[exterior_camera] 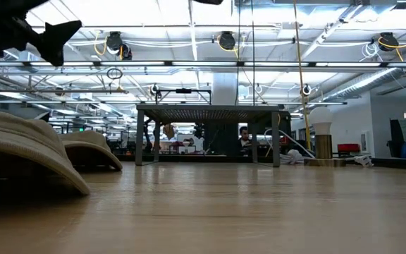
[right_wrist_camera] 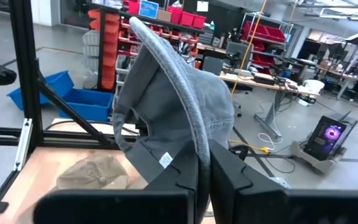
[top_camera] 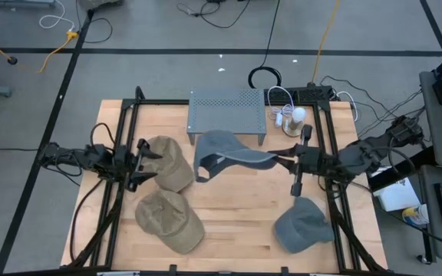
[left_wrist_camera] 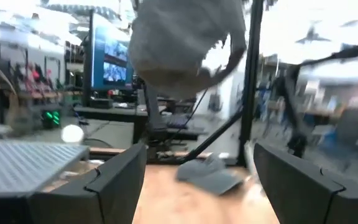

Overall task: Pick & Place hat
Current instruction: Put the top black cap on the shelf

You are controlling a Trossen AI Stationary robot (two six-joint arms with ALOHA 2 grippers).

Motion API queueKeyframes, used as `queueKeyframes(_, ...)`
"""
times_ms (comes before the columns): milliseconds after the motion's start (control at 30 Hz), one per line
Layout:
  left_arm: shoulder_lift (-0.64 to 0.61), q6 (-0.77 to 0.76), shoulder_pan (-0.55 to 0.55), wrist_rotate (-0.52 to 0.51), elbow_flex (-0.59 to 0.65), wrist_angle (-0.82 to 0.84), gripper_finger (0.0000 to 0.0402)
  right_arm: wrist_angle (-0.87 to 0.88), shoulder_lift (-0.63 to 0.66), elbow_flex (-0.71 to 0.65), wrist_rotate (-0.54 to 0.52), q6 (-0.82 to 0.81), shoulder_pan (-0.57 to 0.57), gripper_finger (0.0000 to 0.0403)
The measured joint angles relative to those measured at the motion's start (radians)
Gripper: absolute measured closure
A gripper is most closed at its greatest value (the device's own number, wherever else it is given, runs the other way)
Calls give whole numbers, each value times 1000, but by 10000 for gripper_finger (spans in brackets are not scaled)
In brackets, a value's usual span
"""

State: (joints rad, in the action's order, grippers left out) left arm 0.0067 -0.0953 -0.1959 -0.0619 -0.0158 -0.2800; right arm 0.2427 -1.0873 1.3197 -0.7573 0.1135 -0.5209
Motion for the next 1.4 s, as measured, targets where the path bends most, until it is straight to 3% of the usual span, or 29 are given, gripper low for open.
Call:
queueKeyframes(233, 2, -360, 0, -96, 0, -75, 103, -36, -27, -1, 1, 15, 22, 395)
queueKeyframes(467, 2, -722, 0, -176, 0, -175, 103, -117, -35, -1, 11, 146, 45, 394)
queueKeyframes(700, 2, -1058, 0, -203, 0, -355, 103, -176, -35, -1, 170, 302, 84, 394)
queueKeyframes(867, 2, -1265, 0, -252, -1, -377, 103, -172, -35, -1, 185, 468, 90, 394)
queueKeyframes(1067, 38, -1394, 0, -305, -25, -349, 103, -172, -35, -1, 181, 721, 99, 394)
queueKeyframes(1400, 279, -1487, 0, -301, -276, -197, 103, -197, -35, -1, 180, 1031, 171, 394)
